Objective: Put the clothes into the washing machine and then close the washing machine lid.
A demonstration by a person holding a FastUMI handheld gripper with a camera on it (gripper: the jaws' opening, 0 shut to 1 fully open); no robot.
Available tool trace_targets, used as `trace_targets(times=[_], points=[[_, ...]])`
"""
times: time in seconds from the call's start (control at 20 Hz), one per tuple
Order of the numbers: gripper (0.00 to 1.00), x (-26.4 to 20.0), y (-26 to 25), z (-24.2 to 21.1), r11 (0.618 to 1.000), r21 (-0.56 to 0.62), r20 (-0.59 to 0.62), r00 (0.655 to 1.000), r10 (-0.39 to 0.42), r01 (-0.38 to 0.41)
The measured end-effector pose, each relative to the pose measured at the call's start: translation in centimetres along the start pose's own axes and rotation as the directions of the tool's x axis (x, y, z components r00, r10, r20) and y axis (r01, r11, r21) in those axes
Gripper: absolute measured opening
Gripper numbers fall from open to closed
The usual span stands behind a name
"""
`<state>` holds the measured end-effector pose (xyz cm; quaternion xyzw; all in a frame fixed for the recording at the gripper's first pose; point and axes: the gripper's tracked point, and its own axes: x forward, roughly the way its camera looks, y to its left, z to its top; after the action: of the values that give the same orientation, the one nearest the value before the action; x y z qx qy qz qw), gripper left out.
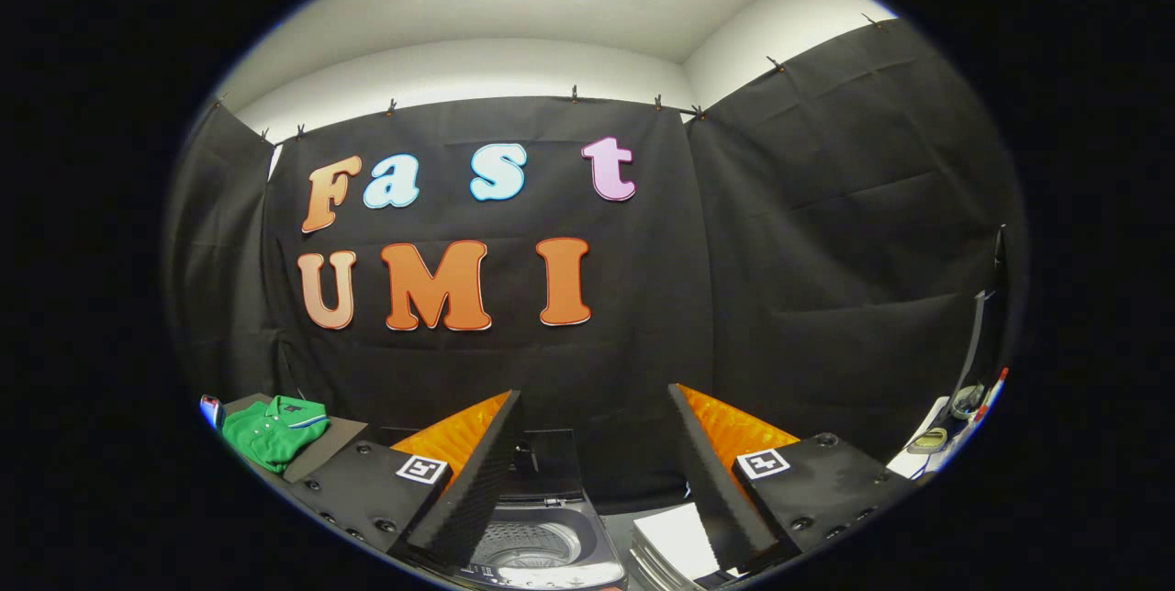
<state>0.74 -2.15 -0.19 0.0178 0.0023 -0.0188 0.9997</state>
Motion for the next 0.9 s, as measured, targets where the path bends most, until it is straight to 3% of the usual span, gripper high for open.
trace_targets(times=[0.5,0.9], points=[[0.98,-0.3,0.1,0.2,1.0,-0.004,0.014,1.0,-0.008,0.008],[0.98,0.4,4.6,1.7,0.999,-0.015,0.029,0.999,0.046,-0.045]])
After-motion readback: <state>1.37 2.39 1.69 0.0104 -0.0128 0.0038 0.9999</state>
